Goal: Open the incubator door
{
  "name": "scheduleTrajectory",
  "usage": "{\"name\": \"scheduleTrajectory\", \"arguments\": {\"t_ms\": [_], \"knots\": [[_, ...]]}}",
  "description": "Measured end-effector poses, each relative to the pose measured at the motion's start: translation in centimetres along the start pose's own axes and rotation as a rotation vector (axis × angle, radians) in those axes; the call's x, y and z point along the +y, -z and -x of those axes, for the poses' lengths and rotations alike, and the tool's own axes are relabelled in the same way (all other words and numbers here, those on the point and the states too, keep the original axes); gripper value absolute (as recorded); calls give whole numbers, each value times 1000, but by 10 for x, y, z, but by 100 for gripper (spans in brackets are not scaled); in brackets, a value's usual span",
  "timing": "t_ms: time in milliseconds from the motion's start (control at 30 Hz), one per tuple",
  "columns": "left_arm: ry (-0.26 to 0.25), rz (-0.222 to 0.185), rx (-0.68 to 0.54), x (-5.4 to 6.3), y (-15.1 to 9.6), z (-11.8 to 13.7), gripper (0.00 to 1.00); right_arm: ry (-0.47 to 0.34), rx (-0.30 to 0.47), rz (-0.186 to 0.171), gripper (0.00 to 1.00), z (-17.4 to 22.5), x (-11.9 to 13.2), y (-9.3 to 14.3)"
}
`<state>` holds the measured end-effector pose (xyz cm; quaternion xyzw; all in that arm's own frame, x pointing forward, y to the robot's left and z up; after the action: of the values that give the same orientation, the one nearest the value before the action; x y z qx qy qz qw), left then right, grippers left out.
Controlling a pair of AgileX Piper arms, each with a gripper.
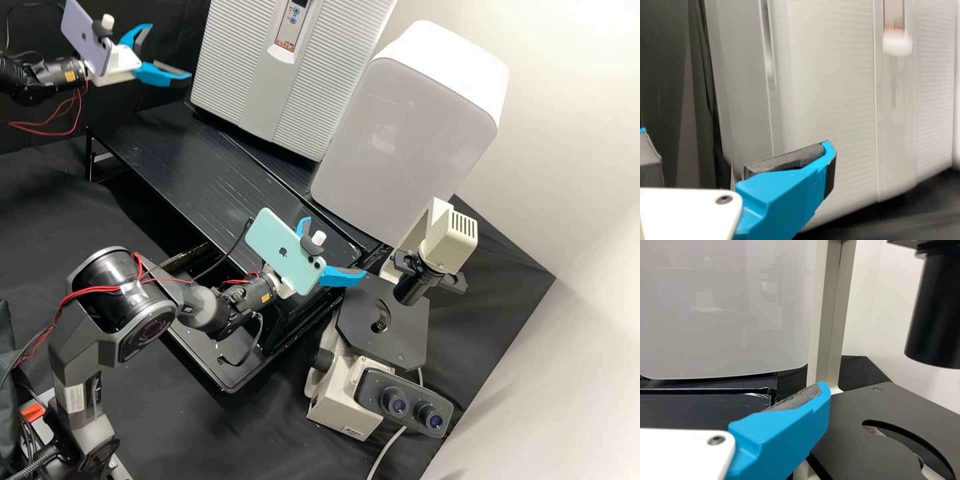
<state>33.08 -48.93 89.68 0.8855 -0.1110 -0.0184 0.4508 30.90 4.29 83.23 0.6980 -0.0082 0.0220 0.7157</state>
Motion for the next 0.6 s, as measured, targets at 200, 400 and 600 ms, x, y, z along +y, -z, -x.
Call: {"name": "scheduleTrajectory", "arguments": {"t_ms": [200, 400, 600], "knots": [[-76, -29, -56, 37, -2, -17, 100, 0, 0, 0, 100, 0, 0, 0], [-92, -58, -72, 57, -9, -31, 100, 0, 0, 0, 100, 0, 0, 0], [-107, -57, -130, 62, -27, -45, 100, 0, 0, 0, 100, 0, 0, 0]]}}
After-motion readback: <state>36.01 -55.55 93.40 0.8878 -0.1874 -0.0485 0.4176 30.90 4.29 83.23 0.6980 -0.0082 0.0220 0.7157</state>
